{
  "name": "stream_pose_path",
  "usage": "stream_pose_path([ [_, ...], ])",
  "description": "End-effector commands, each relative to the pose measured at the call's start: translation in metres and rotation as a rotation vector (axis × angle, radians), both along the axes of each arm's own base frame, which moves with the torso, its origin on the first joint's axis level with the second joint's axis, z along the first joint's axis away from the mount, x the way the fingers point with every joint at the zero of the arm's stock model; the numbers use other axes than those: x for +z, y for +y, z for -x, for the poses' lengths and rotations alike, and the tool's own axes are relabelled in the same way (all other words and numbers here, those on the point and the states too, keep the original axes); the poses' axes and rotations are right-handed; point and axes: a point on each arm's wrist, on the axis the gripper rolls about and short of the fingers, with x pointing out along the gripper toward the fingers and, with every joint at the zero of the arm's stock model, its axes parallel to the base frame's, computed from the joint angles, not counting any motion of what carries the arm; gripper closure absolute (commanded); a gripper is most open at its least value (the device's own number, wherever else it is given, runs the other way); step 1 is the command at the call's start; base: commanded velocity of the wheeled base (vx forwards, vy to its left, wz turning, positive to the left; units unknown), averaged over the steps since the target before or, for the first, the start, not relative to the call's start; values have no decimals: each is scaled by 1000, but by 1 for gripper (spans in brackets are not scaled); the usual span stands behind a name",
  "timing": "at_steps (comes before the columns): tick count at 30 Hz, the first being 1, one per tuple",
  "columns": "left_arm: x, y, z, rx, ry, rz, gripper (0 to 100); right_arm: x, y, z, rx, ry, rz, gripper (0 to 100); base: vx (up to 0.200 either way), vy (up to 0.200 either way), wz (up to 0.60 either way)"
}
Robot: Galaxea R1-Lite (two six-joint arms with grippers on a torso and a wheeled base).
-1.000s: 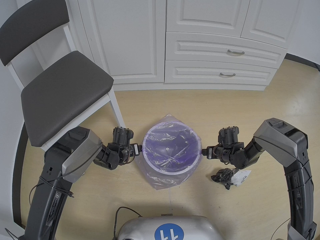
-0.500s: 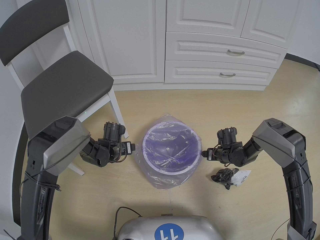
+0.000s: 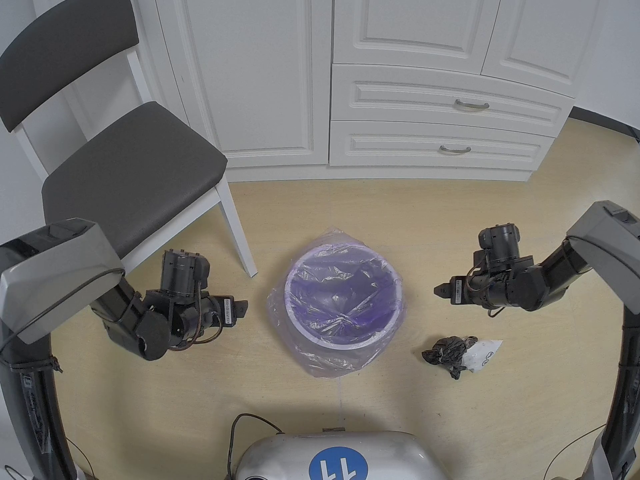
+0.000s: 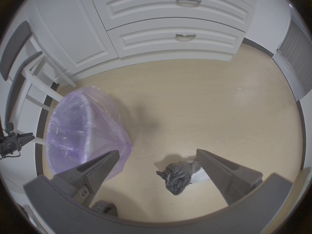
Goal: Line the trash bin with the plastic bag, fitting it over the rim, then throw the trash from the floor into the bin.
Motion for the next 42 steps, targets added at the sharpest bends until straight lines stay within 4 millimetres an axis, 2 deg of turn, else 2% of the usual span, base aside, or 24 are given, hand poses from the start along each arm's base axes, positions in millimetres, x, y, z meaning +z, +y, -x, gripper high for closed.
stream_pose_path([
  [1, 27, 15, 47, -14, -92, 35, 0, 52, -23, 50, 12, -79, -4, 0, 0, 0, 0],
  [3, 29, 17, 53, -12, -103, 37, 0, 52, -24, 55, 13, -85, -5, 0, 0, 0, 0],
  [4, 37, 19, 64, -15, -125, 44, 0, 46, -23, 64, 18, -100, -9, 0, 0, 0, 0],
  [9, 57, 25, 87, -22, -165, 63, 0, 34, -24, 82, 18, -190, -14, 0, 0, 0, 0],
  [12, 61, 26, 94, -23, -173, 66, 0, 32, -26, 88, 18, -208, -11, 0, 0, 0, 0],
  [13, 68, 26, 104, -33, -189, 73, 0, 33, -32, 99, 21, -212, 11, 0, 0, 0, 0],
  [18, 84, 26, 124, -51, -237, 91, 0, 43, -39, 124, 24, -175, 32, 0, 0, 0, 0],
  [23, 94, 25, 143, -83, -266, 106, 0, 77, -46, 142, 16, -68, -2, 0, 0, 0, 0],
  [24, 94, 25, 143, -83, -266, 106, 0, 77, -46, 142, 16, -68, -2, 0, 0, 0, 0],
  [25, 100, 23, 150, -99, -282, 113, 0, 92, -44, 141, 57, 7, -103, 0, 0, 0, 0],
  [26, 102, 22, 152, -103, -291, 117, 0, 99, -44, 137, 75, 37, -133, 0, 0, 0, 0],
  [30, 111, 21, 153, -110, -327, 131, 0, 122, -47, 111, 71, 152, -154, 0, 0, 0, 0],
  [32, 114, 18, 153, -117, -339, 136, 0, 121, -46, 97, 67, 184, -145, 0, 0, 0, 0],
  [33, 115, 18, 153, -117, -341, 137, 0, 121, -46, 96, 68, 184, -144, 0, 0, 0, 0],
  [37, 126, 9, 167, -143, -356, 132, 0, 107, -58, 71, 101, 185, -68, 0, 0, 0, 0],
  [42, 131, 11, 174, -131, -342, 123, 0, 87, -63, 32, 98, 183, -53, 0, 0, 0, 0],
])
